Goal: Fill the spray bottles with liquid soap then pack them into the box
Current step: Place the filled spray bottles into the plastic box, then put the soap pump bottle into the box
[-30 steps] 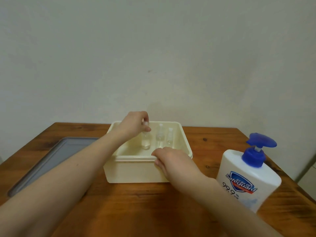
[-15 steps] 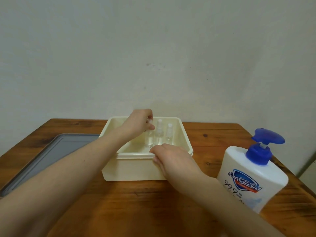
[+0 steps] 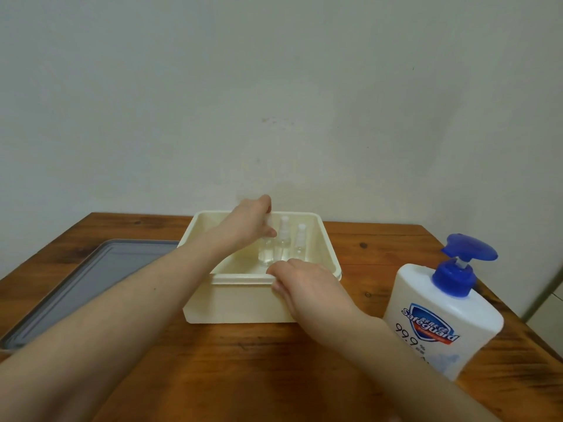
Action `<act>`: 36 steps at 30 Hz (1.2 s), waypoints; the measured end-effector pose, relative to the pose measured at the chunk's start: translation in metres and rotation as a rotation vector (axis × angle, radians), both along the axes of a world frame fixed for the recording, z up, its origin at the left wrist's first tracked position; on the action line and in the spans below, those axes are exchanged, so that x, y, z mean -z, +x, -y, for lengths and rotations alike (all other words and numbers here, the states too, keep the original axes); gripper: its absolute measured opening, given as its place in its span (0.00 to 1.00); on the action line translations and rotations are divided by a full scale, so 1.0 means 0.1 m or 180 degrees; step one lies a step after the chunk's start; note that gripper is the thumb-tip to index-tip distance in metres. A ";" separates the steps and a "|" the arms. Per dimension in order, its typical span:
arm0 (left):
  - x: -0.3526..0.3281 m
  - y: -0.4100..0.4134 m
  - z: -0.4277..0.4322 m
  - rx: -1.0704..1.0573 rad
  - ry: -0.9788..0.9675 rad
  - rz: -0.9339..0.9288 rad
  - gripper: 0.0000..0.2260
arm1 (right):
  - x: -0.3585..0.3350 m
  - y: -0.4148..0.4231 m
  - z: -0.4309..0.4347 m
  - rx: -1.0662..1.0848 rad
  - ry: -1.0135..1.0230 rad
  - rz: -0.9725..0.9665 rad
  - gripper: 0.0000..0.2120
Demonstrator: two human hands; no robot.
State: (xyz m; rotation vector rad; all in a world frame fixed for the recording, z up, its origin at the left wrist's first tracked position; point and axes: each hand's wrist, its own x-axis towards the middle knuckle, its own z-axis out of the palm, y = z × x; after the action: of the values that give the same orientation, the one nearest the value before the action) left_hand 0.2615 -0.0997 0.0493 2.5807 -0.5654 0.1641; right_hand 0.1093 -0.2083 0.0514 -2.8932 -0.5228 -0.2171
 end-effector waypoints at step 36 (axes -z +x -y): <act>-0.22 -1.92 -0.48 -0.0105 -0.1923 0.0624 0.04 | -0.20 -0.82 0.17 0.0373 0.1609 0.1290 0.13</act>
State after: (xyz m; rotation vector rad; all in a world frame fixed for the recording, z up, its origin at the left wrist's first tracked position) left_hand 0.0694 -0.0512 0.0712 1.9964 -0.4541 0.5186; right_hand 0.0276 -0.2253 0.0714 -2.3846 -0.2977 -0.8335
